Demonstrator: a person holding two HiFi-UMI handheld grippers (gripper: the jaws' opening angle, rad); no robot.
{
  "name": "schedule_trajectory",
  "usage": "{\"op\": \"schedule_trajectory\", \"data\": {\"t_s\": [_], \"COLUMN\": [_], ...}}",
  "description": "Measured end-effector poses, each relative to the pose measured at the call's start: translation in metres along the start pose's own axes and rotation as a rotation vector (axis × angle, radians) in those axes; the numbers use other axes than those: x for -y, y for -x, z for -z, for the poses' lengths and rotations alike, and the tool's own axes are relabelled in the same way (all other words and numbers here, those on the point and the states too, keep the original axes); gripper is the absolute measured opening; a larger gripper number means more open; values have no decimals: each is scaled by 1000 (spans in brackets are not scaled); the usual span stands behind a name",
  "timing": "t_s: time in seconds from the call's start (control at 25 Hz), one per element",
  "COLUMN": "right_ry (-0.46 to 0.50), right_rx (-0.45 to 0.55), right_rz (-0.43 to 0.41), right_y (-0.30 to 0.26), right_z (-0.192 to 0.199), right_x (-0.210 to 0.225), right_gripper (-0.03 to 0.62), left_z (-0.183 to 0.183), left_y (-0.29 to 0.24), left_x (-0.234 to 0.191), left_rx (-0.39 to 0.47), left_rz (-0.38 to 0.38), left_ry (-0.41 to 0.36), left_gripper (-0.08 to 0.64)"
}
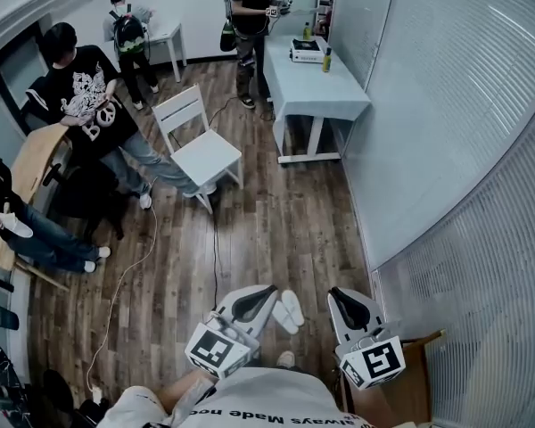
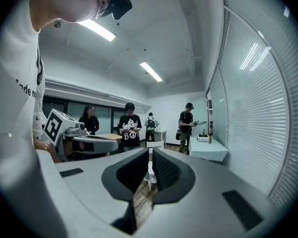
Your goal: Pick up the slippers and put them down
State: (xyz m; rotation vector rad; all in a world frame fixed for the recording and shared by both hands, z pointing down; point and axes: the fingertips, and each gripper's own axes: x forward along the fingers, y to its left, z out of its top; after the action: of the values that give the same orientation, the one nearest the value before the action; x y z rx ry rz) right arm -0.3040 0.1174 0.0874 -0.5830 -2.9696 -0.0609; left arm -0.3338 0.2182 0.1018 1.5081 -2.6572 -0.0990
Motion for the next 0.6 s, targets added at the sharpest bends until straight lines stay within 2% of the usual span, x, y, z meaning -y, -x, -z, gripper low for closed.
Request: {"op": "schedule_trajectory", "data": {"t_s": [0.6], "right_ry": [-9], "right_rx": [30], "right_rz": [33], "right_y": [13], "right_z": [-14], "right_x": [2], "right_gripper": [21], "left_z": [-15], "left_y": [-1], "left_x": [5], "left_rx": [32], "left_rz": [14], "left_ry": [-8], "left_gripper": [11]}}
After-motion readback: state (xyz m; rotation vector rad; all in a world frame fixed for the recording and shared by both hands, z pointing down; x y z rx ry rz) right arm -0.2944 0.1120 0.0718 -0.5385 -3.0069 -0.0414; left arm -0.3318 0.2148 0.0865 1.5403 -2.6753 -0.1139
